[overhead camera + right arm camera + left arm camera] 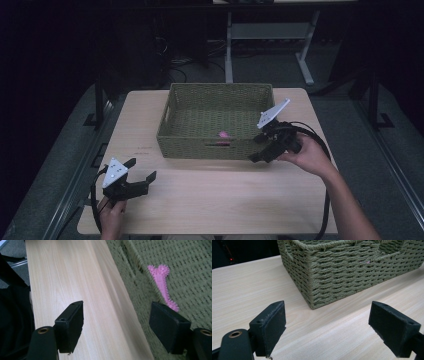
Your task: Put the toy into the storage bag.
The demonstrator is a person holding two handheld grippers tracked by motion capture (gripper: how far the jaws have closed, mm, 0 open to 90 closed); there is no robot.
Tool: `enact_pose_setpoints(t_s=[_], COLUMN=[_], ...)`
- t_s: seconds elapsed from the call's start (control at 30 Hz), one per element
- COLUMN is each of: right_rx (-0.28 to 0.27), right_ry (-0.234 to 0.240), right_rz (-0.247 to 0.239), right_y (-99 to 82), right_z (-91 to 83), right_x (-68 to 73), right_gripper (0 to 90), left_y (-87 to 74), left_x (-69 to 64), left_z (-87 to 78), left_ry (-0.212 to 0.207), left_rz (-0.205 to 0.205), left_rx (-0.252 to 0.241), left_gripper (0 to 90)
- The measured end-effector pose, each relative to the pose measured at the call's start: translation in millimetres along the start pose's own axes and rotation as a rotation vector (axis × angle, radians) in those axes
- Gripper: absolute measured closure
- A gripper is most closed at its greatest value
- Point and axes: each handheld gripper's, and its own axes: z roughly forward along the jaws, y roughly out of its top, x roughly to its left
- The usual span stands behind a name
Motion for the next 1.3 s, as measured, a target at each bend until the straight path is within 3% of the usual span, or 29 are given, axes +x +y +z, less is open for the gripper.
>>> enact_pose_setpoints(t_s=[0.43,0.93,1.3], right_rx=[-0.014,0.011,0.021], right_ry=[-0.007,-0.004,-0.008], right_rz=[0.02,0.058,0.076], right_y=[-21.4,-56.7,-70.2], right_z=[2.6,23.5,31.7], right_x=[7.2,8.1,9.9], right_gripper=[27.9,27.8,27.8], left_y=[-0.1,-0.3,-0.6], left_x=[0.4,0.2,0.6], left_z=[-0.8,-0.9,-1.8], left_ry=[0.0,0.002,0.004], left_rz=[0.0,0.003,0.005], left_rx=[-0.003,0.002,0.001], left_gripper=[13.8,13.8,13.8])
